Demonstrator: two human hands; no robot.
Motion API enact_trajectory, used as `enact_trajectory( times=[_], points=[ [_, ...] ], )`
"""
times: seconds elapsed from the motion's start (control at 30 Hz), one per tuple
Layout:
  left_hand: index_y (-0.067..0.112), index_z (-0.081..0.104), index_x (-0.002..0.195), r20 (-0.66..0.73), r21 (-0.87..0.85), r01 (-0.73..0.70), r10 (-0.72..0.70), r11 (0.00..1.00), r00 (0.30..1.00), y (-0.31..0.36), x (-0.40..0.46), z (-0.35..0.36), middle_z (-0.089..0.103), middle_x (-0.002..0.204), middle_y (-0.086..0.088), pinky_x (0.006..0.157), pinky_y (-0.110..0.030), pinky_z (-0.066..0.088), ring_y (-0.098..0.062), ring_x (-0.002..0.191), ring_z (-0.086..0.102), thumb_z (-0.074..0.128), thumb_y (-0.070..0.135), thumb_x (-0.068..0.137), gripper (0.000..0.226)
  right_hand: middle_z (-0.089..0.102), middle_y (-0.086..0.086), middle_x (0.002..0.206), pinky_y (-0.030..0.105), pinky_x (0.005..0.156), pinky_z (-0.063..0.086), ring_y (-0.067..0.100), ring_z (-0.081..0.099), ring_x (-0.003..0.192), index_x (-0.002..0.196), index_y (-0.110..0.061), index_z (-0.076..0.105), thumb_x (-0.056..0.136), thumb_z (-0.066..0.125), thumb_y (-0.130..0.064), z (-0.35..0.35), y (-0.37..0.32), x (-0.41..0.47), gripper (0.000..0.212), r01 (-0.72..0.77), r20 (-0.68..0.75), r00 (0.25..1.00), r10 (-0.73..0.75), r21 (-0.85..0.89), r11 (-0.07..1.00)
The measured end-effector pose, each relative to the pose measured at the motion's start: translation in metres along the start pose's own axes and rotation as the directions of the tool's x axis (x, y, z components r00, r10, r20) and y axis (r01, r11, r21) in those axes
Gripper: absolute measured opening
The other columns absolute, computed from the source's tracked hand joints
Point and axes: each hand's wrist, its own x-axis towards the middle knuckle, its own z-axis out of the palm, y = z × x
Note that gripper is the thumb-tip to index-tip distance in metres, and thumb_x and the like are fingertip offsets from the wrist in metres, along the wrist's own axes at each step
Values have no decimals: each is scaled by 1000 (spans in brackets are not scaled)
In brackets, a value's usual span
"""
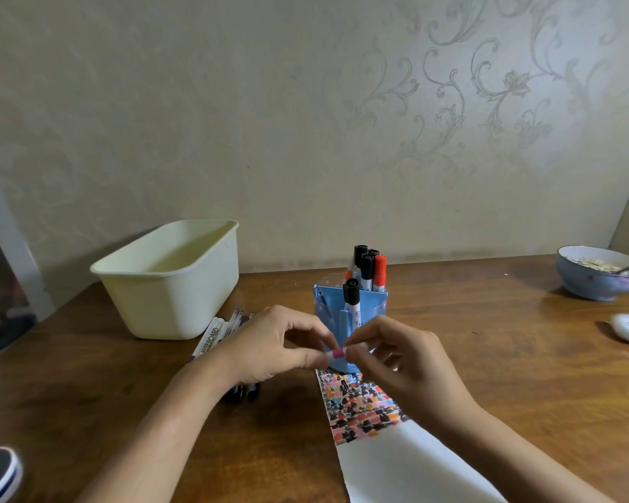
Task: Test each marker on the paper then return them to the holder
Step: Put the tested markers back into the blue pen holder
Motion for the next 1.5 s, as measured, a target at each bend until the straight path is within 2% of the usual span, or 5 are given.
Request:
enact_trajectory(
  times=[0.13,0.5,0.7,0.97,1.5],
  points=[
    [32,77,100,5,-9,45,-45,999,999,0,-2,-5,73,96,19,92,-43,52,-4,96,64,76,28,85,15,75,-4,84,32,66,62,15,72,73,93,-20,71,88,73,-19,-10,-4,3,6,-35,-115,992,54,168,985],
    [20,64,108,-164,-180,-156,127,971,978,10,-4,-3,73,90,-5,92,-44,51,-20,94,69,59,23,96,13,71,3,79,24,59,54,15,68,66,96,-14,65,89,60,-33,-16,-5,7,22,5,-180,982,57,326,945],
    [48,59,115,-136,-77,-91,80,993,988,6,-3,3,72,88,3,102,-48,44,-12,99,67,49,27,90,34,67,7,71,27,54,52,24,65,60,94,-10,60,92,54,-37,-25,-1,12,28,30,-294,952,88,374,927],
    [39,60,118,-208,-85,-102,82,991,975,1,-3,1,72,87,8,96,-47,50,-12,97,68,52,34,90,29,68,6,71,25,55,53,20,66,60,95,-11,62,91,54,-38,-28,0,12,29,12,-298,950,92,330,944],
    [27,67,92,-468,111,-154,189,982,863,-6,0,0,66,89,19,74,-17,51,-7,95,62,57,16,94,16,66,4,76,27,51,52,22,65,59,99,-7,58,97,50,-33,-41,4,17,27,32,-380,919,102,330,943]
  ],
)
